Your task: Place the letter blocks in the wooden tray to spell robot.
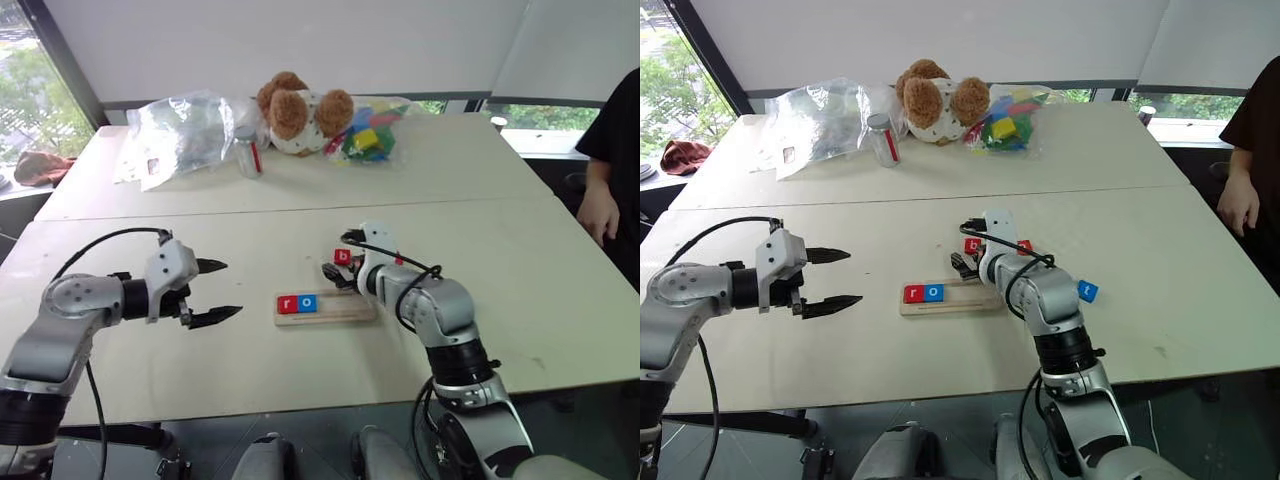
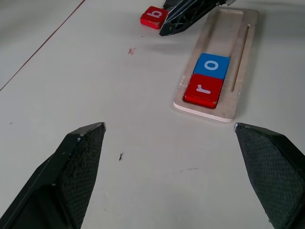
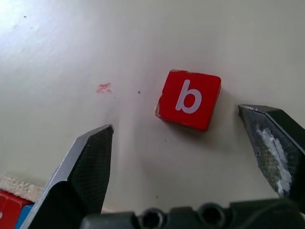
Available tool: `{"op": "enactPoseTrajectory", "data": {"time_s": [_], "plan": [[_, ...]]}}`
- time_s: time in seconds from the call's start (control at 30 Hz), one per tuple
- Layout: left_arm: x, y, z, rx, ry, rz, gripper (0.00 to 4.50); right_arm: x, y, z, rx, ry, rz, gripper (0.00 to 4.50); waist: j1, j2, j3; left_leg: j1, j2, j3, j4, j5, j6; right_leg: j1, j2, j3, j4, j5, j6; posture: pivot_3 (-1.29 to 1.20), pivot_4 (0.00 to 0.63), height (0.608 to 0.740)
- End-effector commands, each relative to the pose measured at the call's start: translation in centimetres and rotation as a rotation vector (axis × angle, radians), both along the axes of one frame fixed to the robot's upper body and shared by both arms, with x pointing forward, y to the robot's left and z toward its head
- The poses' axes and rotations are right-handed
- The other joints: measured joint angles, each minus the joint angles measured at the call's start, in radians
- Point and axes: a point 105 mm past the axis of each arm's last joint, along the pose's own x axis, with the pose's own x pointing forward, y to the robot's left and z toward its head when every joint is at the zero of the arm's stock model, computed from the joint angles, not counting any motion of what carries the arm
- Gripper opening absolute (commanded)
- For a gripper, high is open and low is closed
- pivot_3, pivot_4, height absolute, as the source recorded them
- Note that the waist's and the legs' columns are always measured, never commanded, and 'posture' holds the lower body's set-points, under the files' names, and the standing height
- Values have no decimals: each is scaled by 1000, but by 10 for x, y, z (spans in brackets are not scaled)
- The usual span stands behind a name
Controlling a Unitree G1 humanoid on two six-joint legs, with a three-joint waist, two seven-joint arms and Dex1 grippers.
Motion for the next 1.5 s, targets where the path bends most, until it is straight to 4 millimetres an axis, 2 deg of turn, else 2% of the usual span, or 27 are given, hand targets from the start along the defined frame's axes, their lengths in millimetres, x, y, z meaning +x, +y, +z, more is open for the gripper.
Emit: {"op": "enactPoseTrajectory", "data": {"time_s": [0.03, 0.13, 0.27, 0.43, 0.57, 0.67, 0.73, 0.8, 0.9, 1.0, 1.17, 1.33, 1.4, 1.43, 1.5], "plan": [[0, -1, 12, -13, -57, 11, 4488, 5, 8, -6, -27, 1, 1, 4249, -4, 0, 0, 0, 0, 0, 0, 0, 0, 0, 0, 0, 0, 0, 0, 0, 150, 740], [2, -3, 11, -17, -66, 18, 4500, 6, 15, -15, -58, 1, 13, 3186, -12, 0, 0, 0, 0, 0, 0, 0, 0, 0, 0, 0, 0, 0, 0, 0, 150, 740], [4, -6, 9, -25, -70, 20, 4500, 8, 18, -23, -103, -17, 28, 1100, -26, 0, 0, 1, 0, 0, -1, 0, -1, 0, 0, 0, 1, 0, 0, 0, 150, 740], [7, -8, 7, -27, -74, 21, 4500, 13, 14, -13, -131, -88, 33, 1110, -35, 0, -1, 1, 1, 0, -1, 0, -1, 0, 0, 0, 1, 0, 0, 0, 150, 740], [10, -17, 6, -28, -72, -16, 4500, 15, -8, 34, -135, -262, 22, 1110, -23, 1, 0, 0, 1, 0, -1, 0, -1, -1, 0, 0, 1, 0, 0, 0, 150, 740], [5, -29, 9, -45, -43, -87, 4500, -10, -46, 66, -168, -343, 10, 1110, -6, 2, 1, -4, 0, -1, -1, 0, -1, -4, -1, 0, 1, 0, 0, 0, 150, 740], [0, -35, 9, -48, -26, -134, 4500, -30, -58, 70, -180, -362, 11, 1110, 8, 2, 1, -9, 0, -1, -1, 0, 0, -8, -1, 0, -1, 0, 0, 0, 150, 740], [-3, -42, 12, -49, -31, -173, 4500, -45, -68, 63, -194, -335, -25, 1110, 12, 1, 0, -12, 0, -2, -1, -1, 0, -10, -1, 0, -1, 0, 0, 0, 150, 740], [-5, -54, 17, -57, -29, -231, 4500, -71, -90, 37, -202, -230, -123, 1110, 12, 1, 0, -15, 0, -1, -1, -1, 0, -12, 0, 0, -2, 0, 0, 0, 150, 740], [-3, -60, 16, -52, -23, -256, 4500, -92, -92, 15, -101, -81, -224, 1110, 8, 1, 0, -14, 0, -1, 1, 0, 0, -12, 0, 0, -2, 0, 0, 0, 150, 740], [4, -61, 11, -38, -24, -262, 4500, -96, -92, -4, -46, 51, -300, 1110, 9, 1, 1, -6, 0, 0, 2, 0, 0, -5, 2, 1, 2, 0, 0, 0, 150, 740], [5, -62, 11, -37, -28, -268, 4500, -95, -93, -13, -90, 75, -293, 1110, 11, 1, 1, -1, 0, 0, 0, 0, 0, 0, 2, 0, -1, 0, 0, 0, 150, 740], [5, -62, 10, -36, -29, -267, 4500, -95, -90, -15, -90, 81, -284, 2128, 10, 1, 0, -1, -1, 0, 0, 0, 0, 0, 2, 0, -1, 0, 0, 0, 150, 740], [4, -62, 10, -36, -29, -266, 4500, -95, -89, -15, -89, 80, -277, 2437, 10, 1, 0, -1, -1, 0, 0, 0, 0, 0, 2, 0, -1, 0, 0, 0, 150, 740], [3, -61, 10, -35, -29, -261, 4500, -94, -90, -13, -97, 67, -272, 3494, 11, 1, 0, -1, 0, 0, 0, 0, 0, 0, 2, 0, -1, 0, 0, 0, 150, 740]]}}
